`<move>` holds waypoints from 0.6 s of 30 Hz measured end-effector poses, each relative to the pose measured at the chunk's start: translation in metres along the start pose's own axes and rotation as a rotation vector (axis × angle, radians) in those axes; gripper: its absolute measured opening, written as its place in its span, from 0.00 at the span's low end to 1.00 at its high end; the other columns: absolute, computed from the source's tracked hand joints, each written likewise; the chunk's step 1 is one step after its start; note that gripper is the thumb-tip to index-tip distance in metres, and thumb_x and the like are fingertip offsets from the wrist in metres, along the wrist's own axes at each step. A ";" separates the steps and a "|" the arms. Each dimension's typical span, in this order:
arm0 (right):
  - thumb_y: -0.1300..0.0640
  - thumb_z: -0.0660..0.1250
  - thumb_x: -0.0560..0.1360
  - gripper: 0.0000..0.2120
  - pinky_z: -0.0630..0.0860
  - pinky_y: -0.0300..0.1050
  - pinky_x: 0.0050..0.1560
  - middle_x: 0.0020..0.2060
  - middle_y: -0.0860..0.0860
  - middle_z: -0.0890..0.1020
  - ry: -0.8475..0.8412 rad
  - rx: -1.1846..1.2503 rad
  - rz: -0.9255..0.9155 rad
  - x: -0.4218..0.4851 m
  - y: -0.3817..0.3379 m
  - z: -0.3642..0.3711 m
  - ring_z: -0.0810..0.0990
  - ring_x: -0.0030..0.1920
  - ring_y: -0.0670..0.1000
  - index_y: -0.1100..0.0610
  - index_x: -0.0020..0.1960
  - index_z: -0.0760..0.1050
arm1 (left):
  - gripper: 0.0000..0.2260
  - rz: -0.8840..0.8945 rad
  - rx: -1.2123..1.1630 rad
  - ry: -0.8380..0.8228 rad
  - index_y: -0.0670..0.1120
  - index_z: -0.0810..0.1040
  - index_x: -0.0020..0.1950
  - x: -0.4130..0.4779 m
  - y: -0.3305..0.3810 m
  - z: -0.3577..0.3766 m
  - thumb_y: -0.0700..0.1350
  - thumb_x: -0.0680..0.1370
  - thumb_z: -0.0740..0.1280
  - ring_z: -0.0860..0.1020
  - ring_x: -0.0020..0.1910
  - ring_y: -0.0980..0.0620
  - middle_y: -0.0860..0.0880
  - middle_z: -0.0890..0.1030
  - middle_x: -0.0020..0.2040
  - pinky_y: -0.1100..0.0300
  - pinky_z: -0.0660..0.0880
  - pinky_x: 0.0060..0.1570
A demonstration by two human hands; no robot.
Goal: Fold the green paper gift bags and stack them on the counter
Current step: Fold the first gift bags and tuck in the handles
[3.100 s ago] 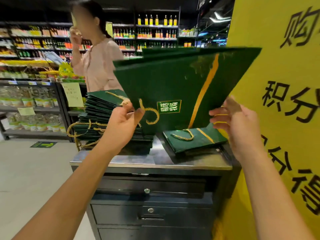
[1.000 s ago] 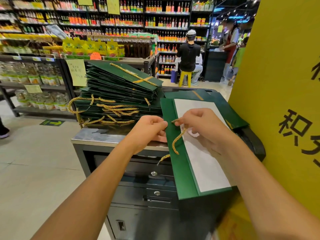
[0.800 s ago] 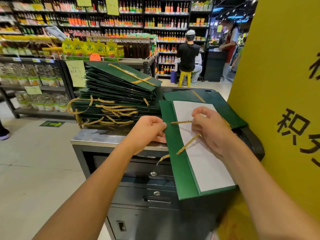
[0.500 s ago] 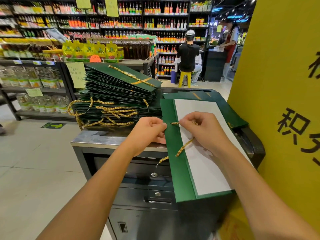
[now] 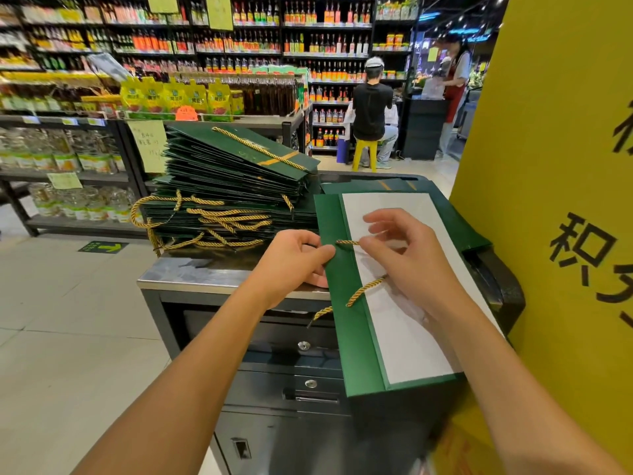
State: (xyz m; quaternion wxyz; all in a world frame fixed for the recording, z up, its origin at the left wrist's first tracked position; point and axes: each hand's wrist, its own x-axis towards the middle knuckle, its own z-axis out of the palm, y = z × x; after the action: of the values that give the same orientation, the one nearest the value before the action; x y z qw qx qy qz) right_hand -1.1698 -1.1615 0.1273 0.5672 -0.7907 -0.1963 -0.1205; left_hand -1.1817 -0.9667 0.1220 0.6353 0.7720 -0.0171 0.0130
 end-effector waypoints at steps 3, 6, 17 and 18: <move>0.50 0.79 0.70 0.13 0.69 0.48 0.66 0.68 0.34 0.71 -0.274 -0.042 -0.018 -0.014 -0.002 -0.010 0.67 0.71 0.39 0.38 0.53 0.84 | 0.05 0.005 -0.011 0.000 0.38 0.80 0.55 0.001 0.000 0.000 0.39 0.82 0.67 0.85 0.37 0.47 0.43 0.87 0.41 0.52 0.85 0.42; 0.48 0.81 0.67 0.12 0.63 0.55 0.74 0.72 0.33 0.67 -0.462 -0.211 -0.065 -0.018 0.006 -0.014 0.59 0.75 0.37 0.39 0.50 0.86 | 0.05 0.021 -0.002 -0.001 0.38 0.80 0.54 0.000 -0.001 0.001 0.40 0.82 0.67 0.85 0.37 0.48 0.44 0.87 0.40 0.55 0.84 0.39; 0.62 0.74 0.75 0.03 0.70 0.40 0.65 0.65 0.41 0.78 -0.255 0.188 0.026 -0.016 0.019 -0.015 0.74 0.67 0.40 0.56 0.44 0.85 | 0.15 0.108 0.066 -0.119 0.40 0.77 0.62 -0.005 -0.004 -0.003 0.34 0.76 0.73 0.86 0.44 0.48 0.43 0.86 0.45 0.56 0.83 0.46; 0.62 0.73 0.74 0.01 0.73 0.42 0.63 0.64 0.42 0.80 -0.183 0.301 0.058 -0.016 0.021 -0.018 0.77 0.65 0.43 0.57 0.44 0.83 | 0.15 0.106 0.065 -0.116 0.40 0.77 0.62 -0.005 -0.004 -0.003 0.34 0.77 0.73 0.86 0.45 0.48 0.42 0.86 0.46 0.57 0.83 0.46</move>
State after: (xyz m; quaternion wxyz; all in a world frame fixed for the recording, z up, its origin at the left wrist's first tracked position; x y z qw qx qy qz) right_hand -1.1741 -1.1872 0.1089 0.6622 -0.7098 -0.2401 -0.0012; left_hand -1.1864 -0.9627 0.1187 0.6063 0.7896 -0.0945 0.0025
